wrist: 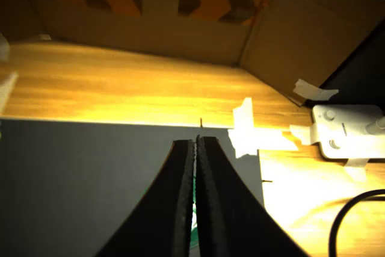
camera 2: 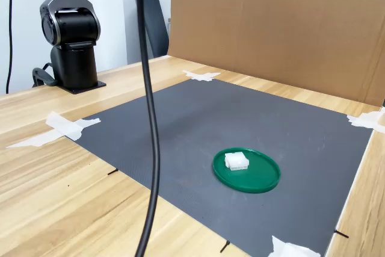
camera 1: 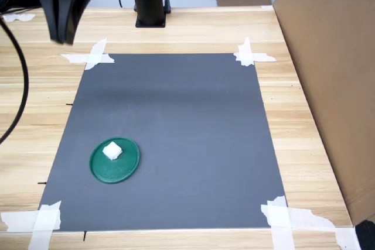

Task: Grasp a white terminal and put it in the green lid.

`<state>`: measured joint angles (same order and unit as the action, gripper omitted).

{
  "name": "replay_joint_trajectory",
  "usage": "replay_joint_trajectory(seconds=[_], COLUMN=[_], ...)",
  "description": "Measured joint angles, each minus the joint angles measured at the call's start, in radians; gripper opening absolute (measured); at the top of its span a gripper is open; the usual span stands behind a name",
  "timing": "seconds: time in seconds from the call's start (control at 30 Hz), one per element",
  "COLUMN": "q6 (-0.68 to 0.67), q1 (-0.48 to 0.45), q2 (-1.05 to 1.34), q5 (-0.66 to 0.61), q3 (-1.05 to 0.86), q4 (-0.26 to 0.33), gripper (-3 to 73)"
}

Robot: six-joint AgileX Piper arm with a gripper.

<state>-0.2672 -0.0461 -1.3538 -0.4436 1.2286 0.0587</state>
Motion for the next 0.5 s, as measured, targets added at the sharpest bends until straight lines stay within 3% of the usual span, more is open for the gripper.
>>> replay_joint_trajectory(seconds=[0.07, 0.4, 0.5], q6=[0.05, 0.109, 0.109], q1=[0.0, 0.0, 0.0], q2=[0.106, 0.547, 0.823], q5=[0.093, 0.268, 0.329], q3=[-0.119, -0.633, -0.854], q4=[0.026, 0.058, 0.058], gripper=[-2.4, -2.4, -2.4])
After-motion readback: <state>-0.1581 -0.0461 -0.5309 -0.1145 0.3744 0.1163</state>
